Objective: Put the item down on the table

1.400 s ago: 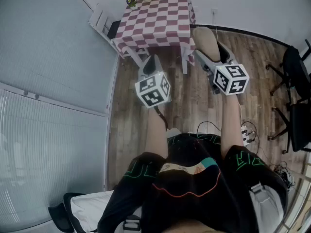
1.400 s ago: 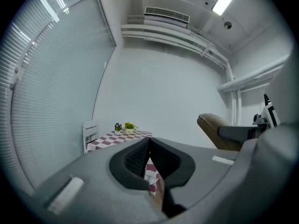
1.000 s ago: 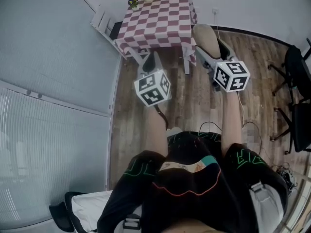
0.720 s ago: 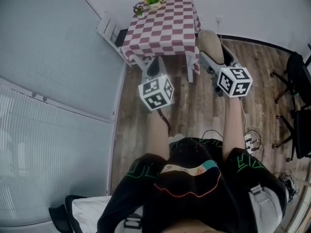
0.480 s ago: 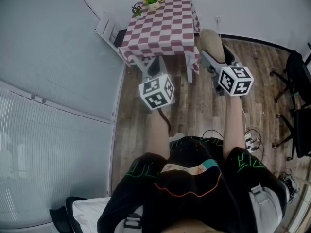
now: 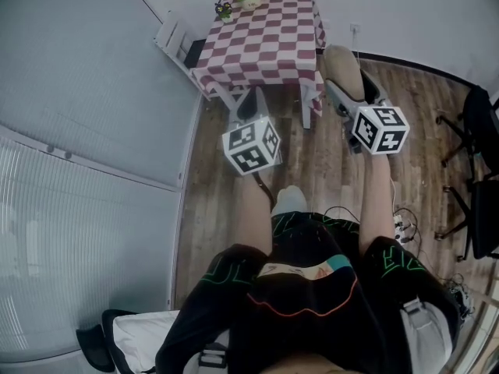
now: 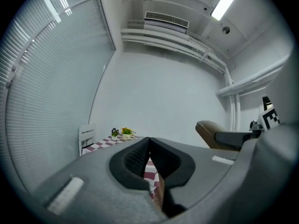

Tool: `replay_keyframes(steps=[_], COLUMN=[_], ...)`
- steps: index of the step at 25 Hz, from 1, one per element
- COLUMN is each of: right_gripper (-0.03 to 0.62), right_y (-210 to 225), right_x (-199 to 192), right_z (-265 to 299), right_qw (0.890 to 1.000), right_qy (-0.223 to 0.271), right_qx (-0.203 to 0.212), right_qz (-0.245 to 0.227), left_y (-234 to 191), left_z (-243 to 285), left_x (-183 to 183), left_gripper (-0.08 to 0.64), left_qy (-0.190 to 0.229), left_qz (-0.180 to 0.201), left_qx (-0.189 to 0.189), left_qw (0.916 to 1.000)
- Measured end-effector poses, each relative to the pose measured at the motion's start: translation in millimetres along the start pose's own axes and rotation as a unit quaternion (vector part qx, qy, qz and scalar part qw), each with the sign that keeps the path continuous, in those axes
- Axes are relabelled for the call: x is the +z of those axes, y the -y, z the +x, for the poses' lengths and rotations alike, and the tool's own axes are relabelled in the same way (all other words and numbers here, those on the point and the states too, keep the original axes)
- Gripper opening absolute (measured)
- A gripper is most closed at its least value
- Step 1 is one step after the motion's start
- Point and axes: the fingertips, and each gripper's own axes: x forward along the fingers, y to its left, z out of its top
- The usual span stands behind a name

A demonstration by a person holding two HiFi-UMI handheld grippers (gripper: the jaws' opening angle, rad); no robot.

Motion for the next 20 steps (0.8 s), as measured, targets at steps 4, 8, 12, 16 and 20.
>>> replay_keyframes(steps=[4, 8, 12, 16, 20], right_gripper=[0.403, 0.403, 0.403, 0.403, 0.403], right_y=[1.6, 7.8, 29.2, 45.7, 58.7], right_x=[-5.2, -6.3, -10.1, -14.3, -24.0], right_z=[15.2, 34.3, 49.8, 73.9, 94.8], right_qw=[1.0, 0.999, 0.999, 0.999, 0.999], right_qy=[-0.003, -0.015, -0.014, -0.005, -0.012], right_qx=[-0.004, -0.014, -0.026, -0.037, -0.043], right_qz=[-0.003, -0.032, -0.017, -0.007, 0.018], left_y=[-1.0, -6.0, -2.3, -13.4, -24.1], left_z=[13.8, 37.1, 65.6, 96.2, 123.3], left_x=[-0.9, -3.0, -10.8, -21.8, -32.6], left_gripper=[0.009, 0.009, 0.009, 0.009, 0.009], left_qy=[-0.001, -0.003, -0.014, -0.03, -0.052], left_qz=[0.01, 0.002, 0.006, 0.005, 0.001], left_qx=[-0.009, -0.012, -0.026, -0.026, -0.022], left_qw=[0.9999, 0.9999, 0.9995, 0.9992, 0.9984])
